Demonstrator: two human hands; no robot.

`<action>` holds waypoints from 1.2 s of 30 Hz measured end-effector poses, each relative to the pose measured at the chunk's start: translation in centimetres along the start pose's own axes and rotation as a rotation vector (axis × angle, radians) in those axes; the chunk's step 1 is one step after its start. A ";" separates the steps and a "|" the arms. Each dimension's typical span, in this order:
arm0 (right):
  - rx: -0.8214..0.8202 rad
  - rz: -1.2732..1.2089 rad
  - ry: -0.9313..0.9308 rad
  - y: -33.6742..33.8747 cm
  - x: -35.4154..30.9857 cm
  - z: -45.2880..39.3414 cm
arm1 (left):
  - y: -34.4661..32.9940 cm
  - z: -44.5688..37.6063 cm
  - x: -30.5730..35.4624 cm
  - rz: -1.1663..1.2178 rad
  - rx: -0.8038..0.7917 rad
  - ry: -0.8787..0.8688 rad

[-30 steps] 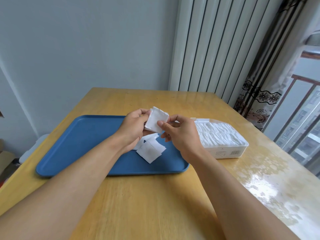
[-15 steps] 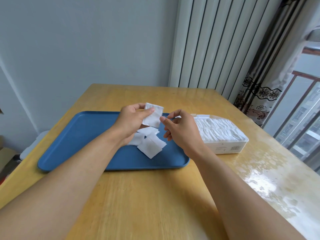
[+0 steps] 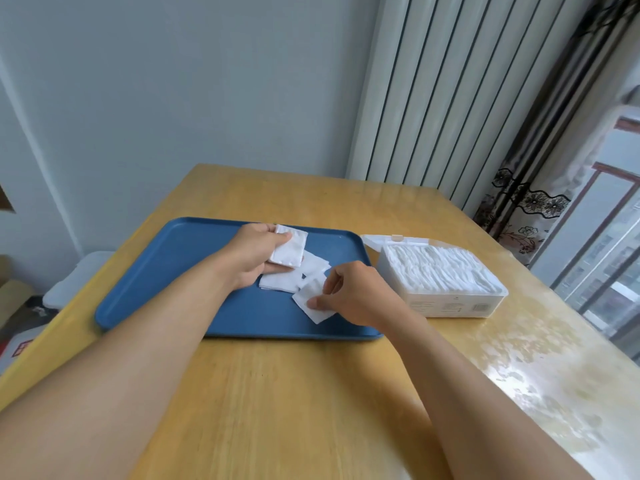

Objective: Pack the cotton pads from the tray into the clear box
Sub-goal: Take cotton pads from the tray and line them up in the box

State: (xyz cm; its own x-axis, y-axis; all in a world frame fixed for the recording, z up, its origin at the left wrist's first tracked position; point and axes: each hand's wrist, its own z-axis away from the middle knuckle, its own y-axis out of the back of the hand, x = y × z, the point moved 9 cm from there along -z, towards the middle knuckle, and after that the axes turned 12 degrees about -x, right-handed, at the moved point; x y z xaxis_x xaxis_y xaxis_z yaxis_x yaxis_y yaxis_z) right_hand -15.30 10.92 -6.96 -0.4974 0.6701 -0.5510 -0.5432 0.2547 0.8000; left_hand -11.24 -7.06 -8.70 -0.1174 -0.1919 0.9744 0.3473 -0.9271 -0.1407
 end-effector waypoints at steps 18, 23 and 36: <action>-0.103 0.015 -0.040 -1.1 -0.7 -0.2 | 0.3 0.0 -1.1 -0.006 0.002 0.064; -0.098 -0.405 0.072 -0.3 -0.4 -0.3 | 0.3 0.0 -1.3 0.005 0.007 0.069; -0.008 -0.006 -0.083 0.2 0.3 -0.8 | 0.1 0.3 -0.9 -0.064 -0.016 0.040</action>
State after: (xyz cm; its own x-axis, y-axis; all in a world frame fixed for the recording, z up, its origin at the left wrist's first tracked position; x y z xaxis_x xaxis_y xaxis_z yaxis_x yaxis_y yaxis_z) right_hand -16.05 10.61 -7.16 -0.4368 0.7241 -0.5338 -0.5518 0.2531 0.7947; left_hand -10.78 -6.93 -9.50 -0.1761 -0.1445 0.9737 0.3229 -0.9429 -0.0815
